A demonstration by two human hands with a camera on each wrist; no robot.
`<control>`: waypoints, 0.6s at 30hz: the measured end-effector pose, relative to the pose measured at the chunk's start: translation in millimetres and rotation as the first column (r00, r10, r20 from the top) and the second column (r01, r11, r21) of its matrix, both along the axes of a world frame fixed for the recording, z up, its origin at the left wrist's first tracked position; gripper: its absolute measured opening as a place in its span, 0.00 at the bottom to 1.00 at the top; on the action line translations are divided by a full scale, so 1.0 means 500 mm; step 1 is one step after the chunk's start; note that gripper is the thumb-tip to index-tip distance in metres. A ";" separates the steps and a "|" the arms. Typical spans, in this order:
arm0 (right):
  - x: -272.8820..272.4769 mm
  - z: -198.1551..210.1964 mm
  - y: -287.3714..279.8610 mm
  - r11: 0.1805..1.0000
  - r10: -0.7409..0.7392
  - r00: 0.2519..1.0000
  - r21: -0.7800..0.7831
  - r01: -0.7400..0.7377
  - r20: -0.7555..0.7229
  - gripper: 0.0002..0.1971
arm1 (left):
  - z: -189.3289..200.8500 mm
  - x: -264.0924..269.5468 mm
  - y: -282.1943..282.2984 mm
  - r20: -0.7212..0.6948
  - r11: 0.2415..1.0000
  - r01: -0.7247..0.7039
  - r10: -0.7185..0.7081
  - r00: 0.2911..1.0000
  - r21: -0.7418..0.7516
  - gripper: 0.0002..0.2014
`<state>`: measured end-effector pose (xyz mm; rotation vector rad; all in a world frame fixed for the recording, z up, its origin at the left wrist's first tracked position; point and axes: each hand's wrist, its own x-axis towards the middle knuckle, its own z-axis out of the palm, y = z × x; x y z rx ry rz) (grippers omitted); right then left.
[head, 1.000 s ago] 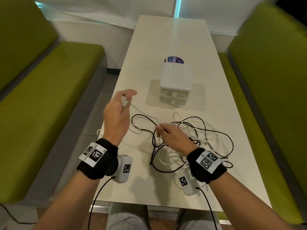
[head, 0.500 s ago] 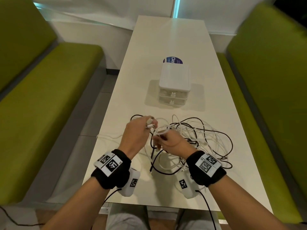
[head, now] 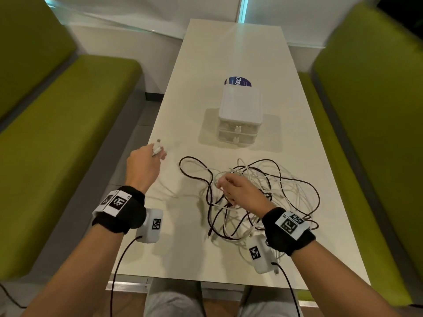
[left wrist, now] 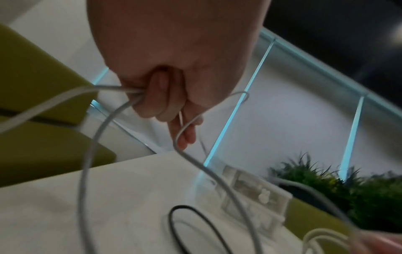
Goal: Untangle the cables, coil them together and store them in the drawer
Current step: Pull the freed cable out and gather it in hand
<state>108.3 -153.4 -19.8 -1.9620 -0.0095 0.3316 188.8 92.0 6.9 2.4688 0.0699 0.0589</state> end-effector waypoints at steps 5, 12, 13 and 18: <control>0.010 -0.014 -0.002 0.997 -0.060 0.998 -0.055 0.062 0.035 0.14 | 0.012 -0.019 0.012 0.209 0.980 -0.112 0.146 0.967 -0.165 0.15; 0.020 -0.008 0.029 0.992 0.017 0.999 -0.129 -0.012 0.041 0.13 | 0.025 -0.072 -0.129 0.182 0.831 0.521 -0.491 0.852 -0.196 0.14; 0.019 -0.003 0.028 0.992 0.023 0.998 -0.128 -0.016 0.053 0.12 | 0.006 -0.077 -0.141 0.101 0.816 0.576 -0.570 0.816 -0.044 0.13; 0.013 0.015 0.021 0.971 0.135 0.985 -0.211 -0.110 0.108 0.11 | -0.038 -0.085 -0.151 -0.129 0.742 0.573 -0.567 0.813 0.347 0.13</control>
